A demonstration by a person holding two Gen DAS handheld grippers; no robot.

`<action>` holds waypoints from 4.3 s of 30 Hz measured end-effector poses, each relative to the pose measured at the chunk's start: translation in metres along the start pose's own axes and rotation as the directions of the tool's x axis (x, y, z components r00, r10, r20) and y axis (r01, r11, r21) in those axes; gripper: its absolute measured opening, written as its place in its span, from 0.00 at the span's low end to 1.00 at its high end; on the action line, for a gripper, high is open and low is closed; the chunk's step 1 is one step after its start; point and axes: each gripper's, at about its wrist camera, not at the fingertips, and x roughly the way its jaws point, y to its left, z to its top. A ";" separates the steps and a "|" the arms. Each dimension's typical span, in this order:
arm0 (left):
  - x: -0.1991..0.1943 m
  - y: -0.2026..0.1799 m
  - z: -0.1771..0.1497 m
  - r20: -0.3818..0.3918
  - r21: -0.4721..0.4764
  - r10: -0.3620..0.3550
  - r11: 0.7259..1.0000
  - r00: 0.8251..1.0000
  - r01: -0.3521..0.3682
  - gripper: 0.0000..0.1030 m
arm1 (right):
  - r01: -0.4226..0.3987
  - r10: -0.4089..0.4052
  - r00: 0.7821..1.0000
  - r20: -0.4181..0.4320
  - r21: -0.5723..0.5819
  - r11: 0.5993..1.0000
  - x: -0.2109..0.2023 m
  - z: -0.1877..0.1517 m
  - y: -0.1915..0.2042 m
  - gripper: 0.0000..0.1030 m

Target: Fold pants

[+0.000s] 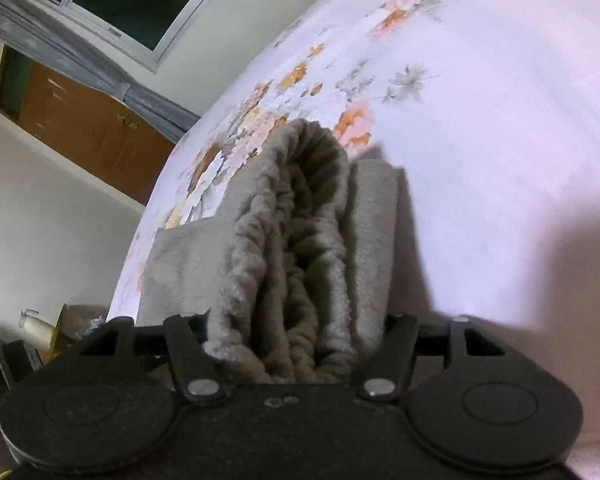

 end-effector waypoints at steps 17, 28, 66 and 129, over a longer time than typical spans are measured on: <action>-0.082 -0.037 -0.022 0.096 0.126 0.070 0.989 0.993 -0.082 0.86 | 0.337 -0.238 0.934 0.266 -0.441 0.832 -0.045 -0.024 0.115 0.53; -0.065 -0.049 -0.048 0.041 0.117 0.107 0.987 0.993 -0.111 0.86 | 0.438 -0.385 0.897 0.218 -0.556 0.707 -0.015 -0.066 0.106 0.55; -0.058 -0.027 -0.044 -0.056 -0.107 0.135 0.984 0.989 -0.140 1.00 | 0.429 -0.367 0.903 0.222 -0.459 0.778 -0.020 -0.065 0.114 0.81; -0.341 -0.057 -0.115 0.240 0.056 0.145 0.985 0.960 -0.163 1.00 | 0.486 -0.272 0.844 0.462 -0.444 0.753 -0.230 -0.183 0.219 1.00</action>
